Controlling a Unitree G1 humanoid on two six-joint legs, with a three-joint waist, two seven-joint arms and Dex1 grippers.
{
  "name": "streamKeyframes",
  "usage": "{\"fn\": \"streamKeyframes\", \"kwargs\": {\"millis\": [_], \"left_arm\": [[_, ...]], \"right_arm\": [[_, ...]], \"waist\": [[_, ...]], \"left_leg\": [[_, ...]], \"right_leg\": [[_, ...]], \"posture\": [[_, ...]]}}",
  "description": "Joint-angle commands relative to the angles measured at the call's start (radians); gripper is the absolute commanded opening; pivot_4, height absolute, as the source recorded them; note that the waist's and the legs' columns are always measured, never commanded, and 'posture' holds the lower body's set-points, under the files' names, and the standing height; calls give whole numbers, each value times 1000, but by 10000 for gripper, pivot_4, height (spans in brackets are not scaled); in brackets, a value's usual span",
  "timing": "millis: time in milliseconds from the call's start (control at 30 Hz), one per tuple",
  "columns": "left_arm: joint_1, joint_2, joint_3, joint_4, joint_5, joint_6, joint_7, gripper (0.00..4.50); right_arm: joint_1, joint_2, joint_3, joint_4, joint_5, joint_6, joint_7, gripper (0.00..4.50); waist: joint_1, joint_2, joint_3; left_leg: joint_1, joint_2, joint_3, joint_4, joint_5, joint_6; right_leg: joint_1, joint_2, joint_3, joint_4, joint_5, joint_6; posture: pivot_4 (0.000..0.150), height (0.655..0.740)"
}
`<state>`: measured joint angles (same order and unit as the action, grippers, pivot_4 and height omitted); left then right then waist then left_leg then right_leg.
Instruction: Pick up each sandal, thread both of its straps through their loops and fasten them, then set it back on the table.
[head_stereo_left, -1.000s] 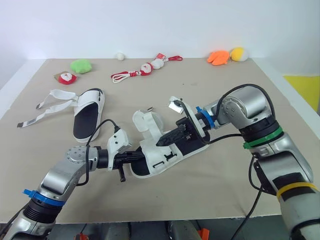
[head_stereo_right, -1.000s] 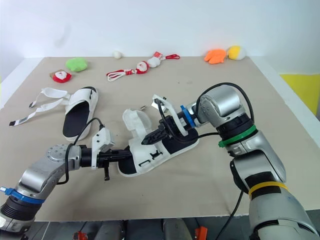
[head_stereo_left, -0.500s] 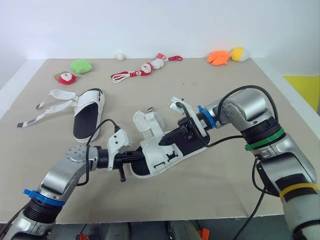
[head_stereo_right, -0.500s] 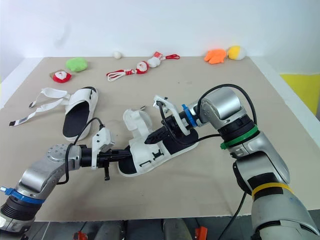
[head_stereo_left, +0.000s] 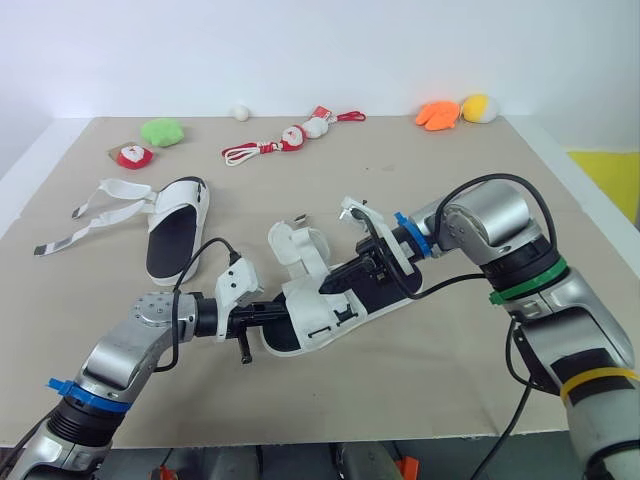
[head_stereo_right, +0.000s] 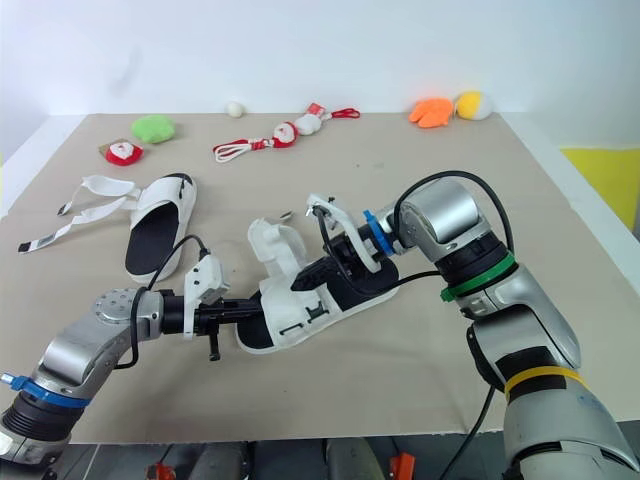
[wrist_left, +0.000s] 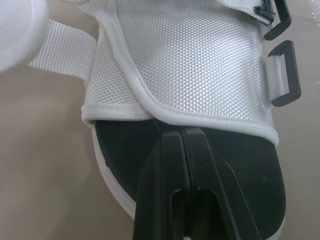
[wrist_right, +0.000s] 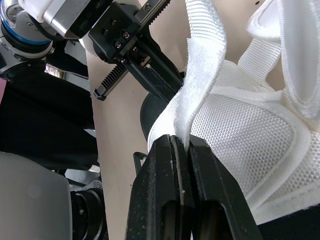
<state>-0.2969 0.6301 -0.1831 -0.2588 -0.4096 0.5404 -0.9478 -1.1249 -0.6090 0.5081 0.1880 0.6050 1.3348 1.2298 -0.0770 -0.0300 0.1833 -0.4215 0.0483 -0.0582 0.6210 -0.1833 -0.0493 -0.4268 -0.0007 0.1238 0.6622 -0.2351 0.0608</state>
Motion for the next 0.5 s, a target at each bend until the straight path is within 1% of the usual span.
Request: {"fn": "streamKeyframes", "kwargs": {"millis": [33, 233, 500], "left_arm": [[3, 2, -3, 8, 22, 4, 11, 0], [1, -5, -7, 11, 25, 2, 13, 0], [3, -13, -5, 10, 32, 2, 10, 0]], "right_arm": [[5, -6, -13, -40, 8, 44, -11, 520], [0, -4, -32, -46, 25, 97, -22, 520], [26, -29, -22, -100, 18, 51, -13, 520]], "waist": [[0, 0, 0], [0, 0, 0], [1, 0, 0]], "left_leg": [[0, 0, 0, 0, 0, 0], [0, 0, 0, 0, 0, 0], [0, 0, 0, 1, 0, 0]], "right_leg": [[0, 0, 0, 0, 0, 0], [0, 0, 0, 0, 0, 0], [0, 0, 0, 0, 0, 0]], "posture": [[1500, 7400], [1500, 7400], [1500, 7400]]}}
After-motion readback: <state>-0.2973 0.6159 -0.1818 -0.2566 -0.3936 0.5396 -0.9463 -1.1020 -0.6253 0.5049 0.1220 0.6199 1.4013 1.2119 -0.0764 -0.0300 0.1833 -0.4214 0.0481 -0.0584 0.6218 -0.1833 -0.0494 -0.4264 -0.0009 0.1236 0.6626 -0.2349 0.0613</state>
